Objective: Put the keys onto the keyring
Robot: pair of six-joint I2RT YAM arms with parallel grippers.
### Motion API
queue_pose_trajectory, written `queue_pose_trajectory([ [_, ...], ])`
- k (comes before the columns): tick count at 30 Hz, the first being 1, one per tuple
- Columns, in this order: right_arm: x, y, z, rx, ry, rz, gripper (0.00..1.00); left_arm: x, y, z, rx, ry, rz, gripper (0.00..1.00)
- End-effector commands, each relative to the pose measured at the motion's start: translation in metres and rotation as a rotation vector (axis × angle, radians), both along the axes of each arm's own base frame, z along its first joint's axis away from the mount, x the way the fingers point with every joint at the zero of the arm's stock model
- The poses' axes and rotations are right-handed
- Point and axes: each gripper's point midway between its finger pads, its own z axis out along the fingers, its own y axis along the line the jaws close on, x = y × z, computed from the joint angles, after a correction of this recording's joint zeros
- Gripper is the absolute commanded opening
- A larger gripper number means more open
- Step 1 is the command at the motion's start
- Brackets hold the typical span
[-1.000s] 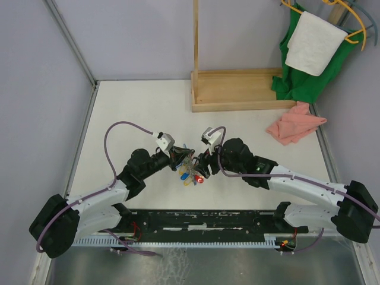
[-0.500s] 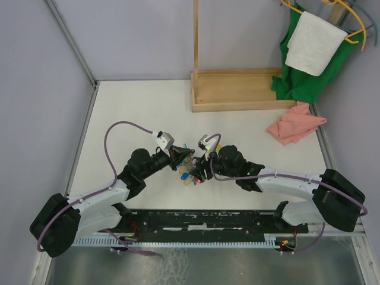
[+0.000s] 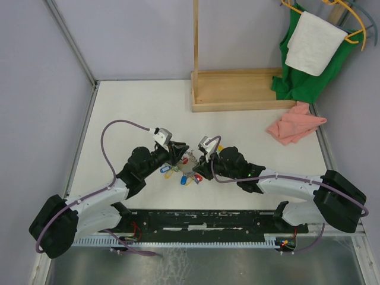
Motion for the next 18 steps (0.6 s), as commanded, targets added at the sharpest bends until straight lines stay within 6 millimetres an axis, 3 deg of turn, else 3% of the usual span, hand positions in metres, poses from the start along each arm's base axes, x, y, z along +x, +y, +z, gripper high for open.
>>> queue_pose_trajectory([
  [1,0.008,-0.002,0.032,0.018,-0.074,-0.021,0.13,0.026,0.022,0.023,-0.008,-0.019,0.192,0.31],
  [5,0.008,-0.004,0.033,-0.006,-0.073,-0.024,0.11,0.029,0.034,0.011,0.061,0.011,0.249,0.35],
  [12,0.011,-0.004,0.031,-0.024,-0.063,-0.034,0.10,-0.018,0.004,0.029,-0.004,-0.048,-0.046,0.41],
  [18,0.012,-0.003,0.029,-0.031,-0.050,-0.041,0.10,-0.036,-0.012,0.033,-0.081,0.042,-0.129,0.38],
])
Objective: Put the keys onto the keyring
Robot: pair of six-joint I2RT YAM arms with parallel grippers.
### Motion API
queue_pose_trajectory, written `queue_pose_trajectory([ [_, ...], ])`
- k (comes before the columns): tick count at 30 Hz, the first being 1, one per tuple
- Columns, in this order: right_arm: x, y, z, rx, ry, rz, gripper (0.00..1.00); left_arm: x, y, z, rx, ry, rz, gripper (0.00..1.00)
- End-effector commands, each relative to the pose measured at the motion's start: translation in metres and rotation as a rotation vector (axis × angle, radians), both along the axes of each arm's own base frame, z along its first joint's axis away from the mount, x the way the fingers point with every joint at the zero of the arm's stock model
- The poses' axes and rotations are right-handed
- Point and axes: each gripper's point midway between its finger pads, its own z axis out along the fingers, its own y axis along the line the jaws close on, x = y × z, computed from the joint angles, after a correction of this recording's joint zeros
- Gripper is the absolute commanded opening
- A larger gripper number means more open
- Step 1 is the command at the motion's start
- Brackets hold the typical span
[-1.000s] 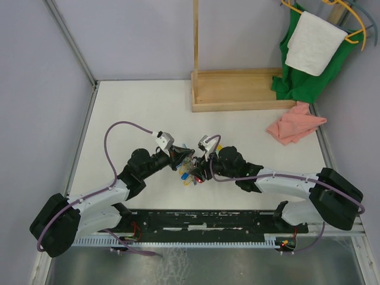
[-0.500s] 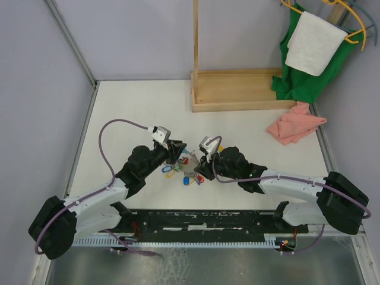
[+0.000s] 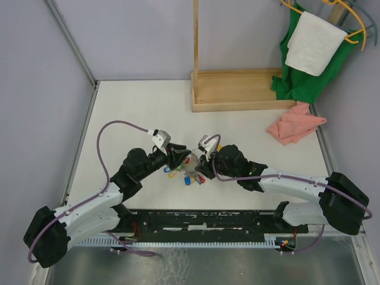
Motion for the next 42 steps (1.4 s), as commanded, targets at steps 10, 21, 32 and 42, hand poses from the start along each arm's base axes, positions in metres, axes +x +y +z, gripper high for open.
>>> queue_pose_trajectory([
  [10,0.011,0.011,0.024,0.041,-0.041,-0.015,0.10,-0.020,-0.035,0.002,-0.064,0.119,-0.146,0.32],
  [21,0.009,0.011,0.024,0.042,-0.036,-0.007,0.10,-0.010,-0.034,-0.015,0.009,0.156,-0.082,0.32],
  [32,0.009,0.009,0.026,0.043,-0.042,-0.007,0.07,0.001,-0.020,-0.024,0.083,0.140,0.002,0.19],
  [42,0.008,0.007,0.024,0.039,-0.043,-0.011,0.07,-0.002,-0.011,-0.003,0.037,0.061,0.020,0.03],
])
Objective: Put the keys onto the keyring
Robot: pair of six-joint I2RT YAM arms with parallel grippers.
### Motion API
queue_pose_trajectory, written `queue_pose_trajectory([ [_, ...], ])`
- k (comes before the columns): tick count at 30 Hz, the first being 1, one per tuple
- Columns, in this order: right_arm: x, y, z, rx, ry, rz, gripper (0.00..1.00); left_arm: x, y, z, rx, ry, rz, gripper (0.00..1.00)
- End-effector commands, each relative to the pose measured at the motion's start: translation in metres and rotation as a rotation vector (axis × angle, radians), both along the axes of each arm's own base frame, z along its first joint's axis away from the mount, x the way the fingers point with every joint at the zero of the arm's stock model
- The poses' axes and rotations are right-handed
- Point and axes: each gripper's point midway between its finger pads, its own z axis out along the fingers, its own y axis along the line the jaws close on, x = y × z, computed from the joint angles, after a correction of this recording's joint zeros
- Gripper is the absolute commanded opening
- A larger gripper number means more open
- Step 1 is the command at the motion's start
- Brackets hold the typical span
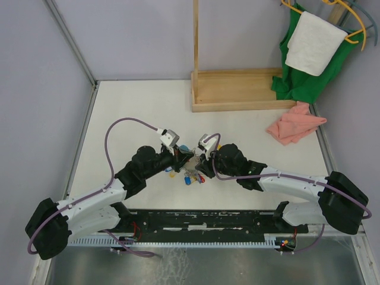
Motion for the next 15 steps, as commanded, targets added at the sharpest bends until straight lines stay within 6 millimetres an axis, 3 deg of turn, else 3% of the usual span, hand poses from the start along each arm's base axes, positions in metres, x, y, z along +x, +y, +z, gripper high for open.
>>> queue_pose_trajectory([
  [1,0.007,0.006,0.024,0.049,-0.049,-0.007,0.07,0.009,0.013,0.024,-0.024,-0.097,0.069,0.03],
  [15,0.008,0.005,0.026,0.034,-0.059,-0.006,0.07,0.004,0.016,0.011,-0.032,-0.060,0.073,0.06],
])
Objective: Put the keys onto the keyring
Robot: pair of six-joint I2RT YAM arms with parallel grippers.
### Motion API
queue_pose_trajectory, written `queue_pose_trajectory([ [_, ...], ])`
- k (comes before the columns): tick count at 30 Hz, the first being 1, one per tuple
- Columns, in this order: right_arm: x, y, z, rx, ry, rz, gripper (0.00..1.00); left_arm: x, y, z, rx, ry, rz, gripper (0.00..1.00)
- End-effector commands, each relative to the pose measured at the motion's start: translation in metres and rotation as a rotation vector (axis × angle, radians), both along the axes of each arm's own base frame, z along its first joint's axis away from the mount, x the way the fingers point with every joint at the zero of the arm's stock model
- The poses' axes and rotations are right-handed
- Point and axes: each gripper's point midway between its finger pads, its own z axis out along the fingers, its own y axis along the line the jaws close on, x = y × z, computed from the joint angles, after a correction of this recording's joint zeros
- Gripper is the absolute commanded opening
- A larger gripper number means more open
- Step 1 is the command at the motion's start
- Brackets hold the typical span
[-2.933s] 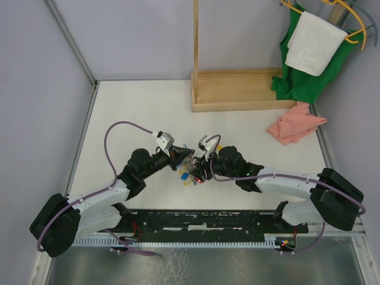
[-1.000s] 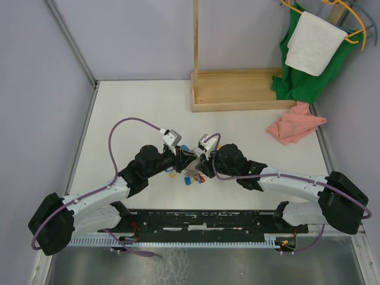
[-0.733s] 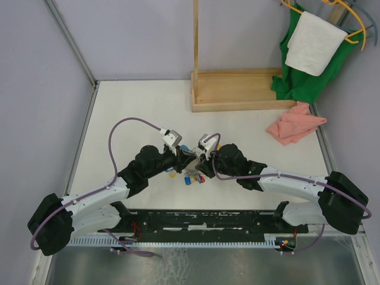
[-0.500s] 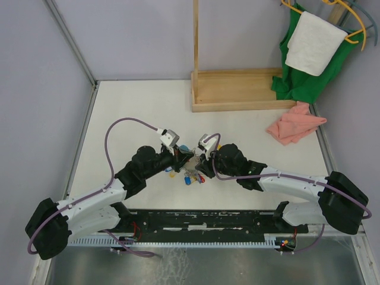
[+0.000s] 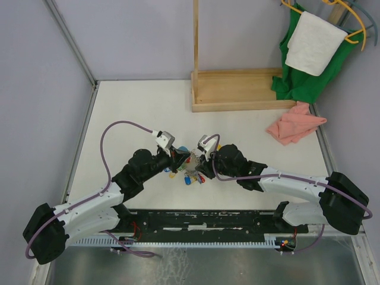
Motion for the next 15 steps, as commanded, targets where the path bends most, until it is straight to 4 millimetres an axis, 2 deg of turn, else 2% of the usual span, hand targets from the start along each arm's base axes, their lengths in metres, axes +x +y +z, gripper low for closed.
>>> queue_pose_trajectory([
  [1,0.0083,0.0080,0.0262,0.046,-0.051,-0.004,0.07,0.0036,0.0015,0.0053,-0.008,-0.022,0.014,0.08],
  [4,0.0081,0.0102,0.0271,0.053,-0.047,0.002,0.07,0.0061,0.0007,0.0044,0.002,-0.018,0.019,0.17],
  [7,0.0083,0.0108,0.0276,0.053,-0.049,0.004,0.08,0.0069,-0.0010,0.0045,0.006,-0.014,0.016,0.21],
  [12,0.0074,0.0121,0.0263,0.053,-0.043,0.009,0.08,0.0079,-0.0021,0.0063,0.009,-0.018,0.013,0.23],
  [15,0.0067,0.0130,0.0256,0.054,-0.040,0.014,0.07,0.0090,-0.0030,0.0060,0.017,-0.023,0.011,0.20],
])
